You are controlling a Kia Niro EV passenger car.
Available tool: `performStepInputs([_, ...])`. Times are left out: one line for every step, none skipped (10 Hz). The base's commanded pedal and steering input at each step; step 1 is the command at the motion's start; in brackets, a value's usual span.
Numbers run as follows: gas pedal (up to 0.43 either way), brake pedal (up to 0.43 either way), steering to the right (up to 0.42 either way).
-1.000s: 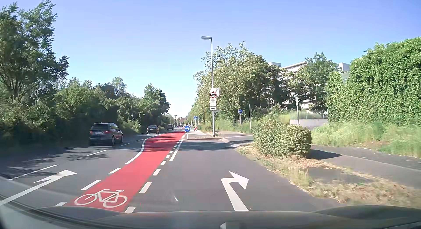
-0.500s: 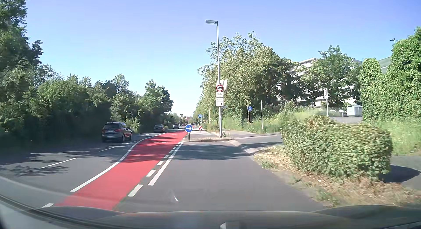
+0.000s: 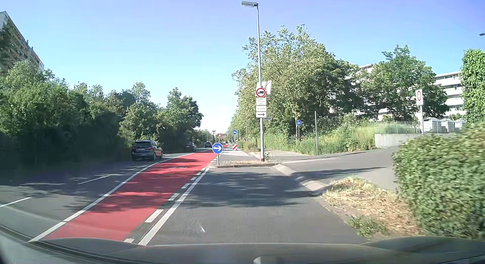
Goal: Follow the waypoints while adhering to traffic rules and regulations
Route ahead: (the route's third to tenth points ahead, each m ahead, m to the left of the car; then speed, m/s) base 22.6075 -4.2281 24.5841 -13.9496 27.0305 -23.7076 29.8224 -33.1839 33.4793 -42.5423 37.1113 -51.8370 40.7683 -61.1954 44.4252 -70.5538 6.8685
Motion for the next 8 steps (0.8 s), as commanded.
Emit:
performStepInputs([0.0,0.293,-0.016])
performStepInputs([0.0,0.293,-0.013])
performStepInputs([0.0,0.293,-0.01])
performStepInputs([0.0,0.293,-0.006])
performStepInputs([0.0,0.293,-0.003])
performStepInputs([0.0,0.293,0.005])
performStepInputs([0.0,0.293,0.013])
performStepInputs([0.0,0.293,0.023])
